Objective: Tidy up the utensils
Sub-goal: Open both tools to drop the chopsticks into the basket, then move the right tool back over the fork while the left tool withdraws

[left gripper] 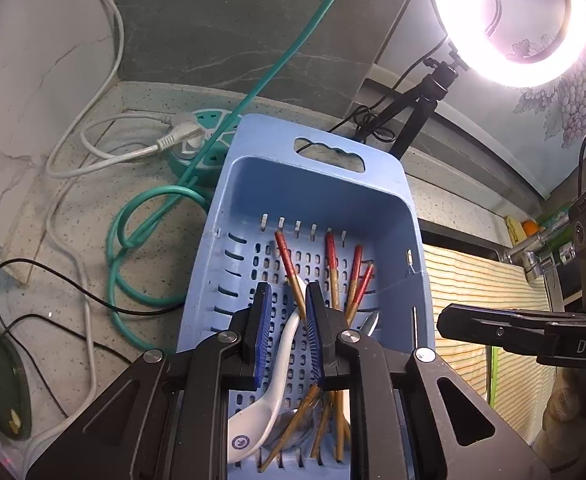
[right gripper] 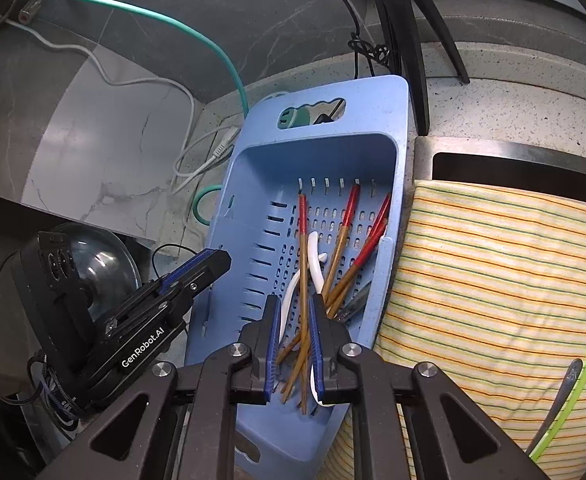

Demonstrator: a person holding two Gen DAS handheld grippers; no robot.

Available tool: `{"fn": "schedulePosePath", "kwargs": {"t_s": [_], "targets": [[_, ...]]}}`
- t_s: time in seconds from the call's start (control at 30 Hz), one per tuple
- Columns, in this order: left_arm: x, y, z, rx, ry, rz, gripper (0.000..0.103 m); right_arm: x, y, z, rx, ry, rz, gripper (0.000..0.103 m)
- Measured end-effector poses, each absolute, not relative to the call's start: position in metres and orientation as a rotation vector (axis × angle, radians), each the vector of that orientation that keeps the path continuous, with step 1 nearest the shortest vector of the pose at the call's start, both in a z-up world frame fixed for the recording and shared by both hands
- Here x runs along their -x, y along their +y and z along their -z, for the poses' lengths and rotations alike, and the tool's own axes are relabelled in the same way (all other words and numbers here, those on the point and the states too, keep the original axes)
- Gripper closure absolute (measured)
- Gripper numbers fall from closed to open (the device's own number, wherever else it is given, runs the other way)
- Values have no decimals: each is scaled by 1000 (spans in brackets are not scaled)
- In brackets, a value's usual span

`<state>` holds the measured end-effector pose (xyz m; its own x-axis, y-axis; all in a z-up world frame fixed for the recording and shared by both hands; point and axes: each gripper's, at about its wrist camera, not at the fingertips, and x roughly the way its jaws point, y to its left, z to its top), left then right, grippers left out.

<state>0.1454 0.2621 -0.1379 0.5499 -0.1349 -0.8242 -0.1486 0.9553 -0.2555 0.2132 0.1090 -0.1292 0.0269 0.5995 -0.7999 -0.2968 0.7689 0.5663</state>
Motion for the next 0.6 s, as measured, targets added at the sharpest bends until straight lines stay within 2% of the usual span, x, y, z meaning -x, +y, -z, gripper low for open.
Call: {"fn": "schedulePosePath", "kwargs": {"t_s": [0.33, 0.47, 0.6], "targets": [[-132, 240, 119, 281, 962, 15, 87, -211, 88, 114, -279, 1354, -724, 89], [-122, 222, 107, 248, 942, 47, 87, -208, 69, 100, -271, 1317, -734, 79], [-112, 199, 97, 212, 929, 90, 87, -208, 42, 88, -248, 1293, -739, 79]]}}
